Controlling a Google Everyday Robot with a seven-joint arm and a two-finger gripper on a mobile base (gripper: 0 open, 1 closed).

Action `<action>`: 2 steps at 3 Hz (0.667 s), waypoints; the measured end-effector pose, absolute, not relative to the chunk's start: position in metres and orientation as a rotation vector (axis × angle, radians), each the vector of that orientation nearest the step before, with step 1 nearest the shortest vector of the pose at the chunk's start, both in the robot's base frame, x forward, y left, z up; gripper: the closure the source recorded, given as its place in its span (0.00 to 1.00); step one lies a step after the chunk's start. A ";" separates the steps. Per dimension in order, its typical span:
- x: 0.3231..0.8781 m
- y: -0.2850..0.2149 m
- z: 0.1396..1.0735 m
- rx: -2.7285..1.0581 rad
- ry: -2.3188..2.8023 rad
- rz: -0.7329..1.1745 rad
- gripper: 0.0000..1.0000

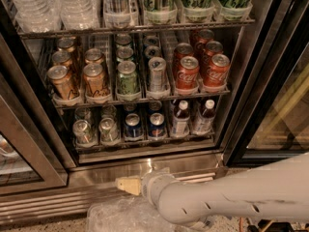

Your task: Pick pepsi can from bottom shelf of fridge

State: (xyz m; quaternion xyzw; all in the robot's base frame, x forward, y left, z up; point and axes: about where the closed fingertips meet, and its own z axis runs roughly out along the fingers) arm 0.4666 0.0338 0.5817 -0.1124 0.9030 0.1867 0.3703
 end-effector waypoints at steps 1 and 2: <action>0.467 0.034 0.582 -0.288 2.316 0.479 0.00; 0.473 0.033 0.581 -0.248 2.283 0.461 0.00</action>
Offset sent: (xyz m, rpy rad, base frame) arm 0.0195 -0.0032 -0.0054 0.0221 -0.0988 -0.1136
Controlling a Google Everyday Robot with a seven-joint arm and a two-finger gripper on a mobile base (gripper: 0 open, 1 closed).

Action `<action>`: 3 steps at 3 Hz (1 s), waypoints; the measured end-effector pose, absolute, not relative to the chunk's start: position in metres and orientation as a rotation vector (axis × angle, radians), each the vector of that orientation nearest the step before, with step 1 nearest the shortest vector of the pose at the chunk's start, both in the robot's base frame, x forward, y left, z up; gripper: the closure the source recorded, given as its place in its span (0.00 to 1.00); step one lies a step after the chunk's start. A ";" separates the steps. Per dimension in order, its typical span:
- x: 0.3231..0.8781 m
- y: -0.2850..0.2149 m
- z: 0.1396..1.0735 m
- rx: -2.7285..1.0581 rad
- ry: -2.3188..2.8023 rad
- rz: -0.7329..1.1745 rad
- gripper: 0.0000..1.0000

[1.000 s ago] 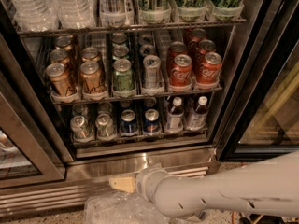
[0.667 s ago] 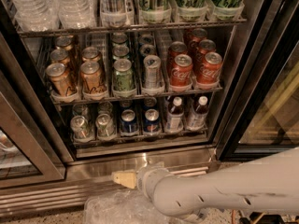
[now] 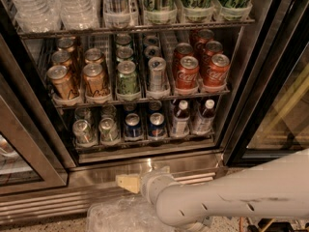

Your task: Pick pepsi can from bottom shelf of fridge

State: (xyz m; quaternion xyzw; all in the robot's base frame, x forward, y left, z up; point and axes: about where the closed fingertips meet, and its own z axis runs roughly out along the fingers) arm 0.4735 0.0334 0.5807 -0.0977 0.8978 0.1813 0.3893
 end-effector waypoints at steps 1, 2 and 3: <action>0.494 0.031 0.579 -0.211 2.216 0.394 0.00; 0.513 0.025 0.575 -0.203 2.145 0.289 0.00; 0.529 0.021 0.570 -0.205 2.070 0.187 0.00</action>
Offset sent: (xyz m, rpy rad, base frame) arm 0.0678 -0.0193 -0.0021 -0.1608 -0.3049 -0.1758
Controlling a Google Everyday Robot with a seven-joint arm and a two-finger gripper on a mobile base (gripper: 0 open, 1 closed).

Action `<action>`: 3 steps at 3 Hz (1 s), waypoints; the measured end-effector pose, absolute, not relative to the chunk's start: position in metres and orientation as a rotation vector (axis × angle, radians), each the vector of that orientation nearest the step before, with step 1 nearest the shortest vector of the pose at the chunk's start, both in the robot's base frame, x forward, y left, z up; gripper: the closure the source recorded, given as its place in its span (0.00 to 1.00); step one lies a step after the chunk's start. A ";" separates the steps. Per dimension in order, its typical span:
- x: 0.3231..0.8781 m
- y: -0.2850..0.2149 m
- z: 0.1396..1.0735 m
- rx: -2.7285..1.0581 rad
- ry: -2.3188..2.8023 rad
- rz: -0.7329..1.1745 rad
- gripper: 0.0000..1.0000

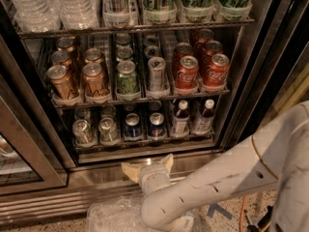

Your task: Pick pepsi can from bottom shelf of fridge

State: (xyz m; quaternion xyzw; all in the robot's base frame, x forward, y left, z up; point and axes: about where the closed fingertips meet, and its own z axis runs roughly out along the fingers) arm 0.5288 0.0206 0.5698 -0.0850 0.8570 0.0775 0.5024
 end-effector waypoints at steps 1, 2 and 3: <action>0.543 0.012 0.571 -0.184 1.991 0.110 0.00; 0.555 0.003 0.576 -0.098 1.922 0.096 0.00; 0.564 -0.008 0.588 0.002 1.873 0.073 0.00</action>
Offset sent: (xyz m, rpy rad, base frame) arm 0.0396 -0.0317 0.0131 0.0539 -0.2384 -0.2079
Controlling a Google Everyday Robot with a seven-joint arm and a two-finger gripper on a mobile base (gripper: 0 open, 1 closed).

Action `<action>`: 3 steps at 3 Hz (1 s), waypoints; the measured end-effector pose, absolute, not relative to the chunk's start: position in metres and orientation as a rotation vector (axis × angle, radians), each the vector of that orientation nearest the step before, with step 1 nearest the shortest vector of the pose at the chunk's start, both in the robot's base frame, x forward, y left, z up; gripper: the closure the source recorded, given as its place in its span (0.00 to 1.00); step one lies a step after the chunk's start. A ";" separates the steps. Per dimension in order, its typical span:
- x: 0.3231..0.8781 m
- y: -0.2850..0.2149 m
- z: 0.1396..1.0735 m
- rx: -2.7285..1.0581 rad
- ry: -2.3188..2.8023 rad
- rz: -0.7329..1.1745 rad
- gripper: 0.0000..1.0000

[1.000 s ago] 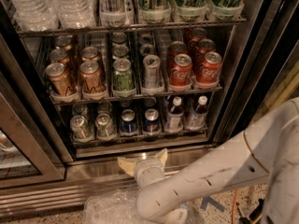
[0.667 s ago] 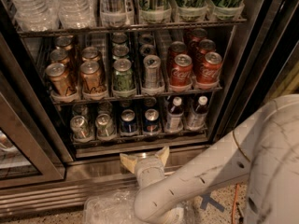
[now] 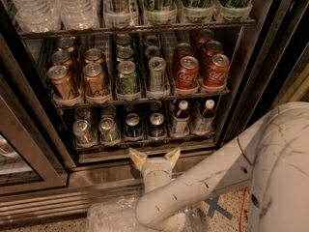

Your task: Pick pepsi can from bottom shelf of fridge

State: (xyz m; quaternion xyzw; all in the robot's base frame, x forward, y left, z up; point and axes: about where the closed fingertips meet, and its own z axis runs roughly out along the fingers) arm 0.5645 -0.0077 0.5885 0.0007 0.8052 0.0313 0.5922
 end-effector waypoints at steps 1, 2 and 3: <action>0.565 -0.008 0.588 0.008 1.873 0.076 0.00; 0.570 -0.008 0.587 -0.002 1.840 0.060 0.00; 0.582 -0.011 0.584 -0.006 1.786 0.030 0.08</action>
Offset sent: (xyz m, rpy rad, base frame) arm 0.0129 -0.0010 -0.0031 -0.0349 -0.0860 -0.0081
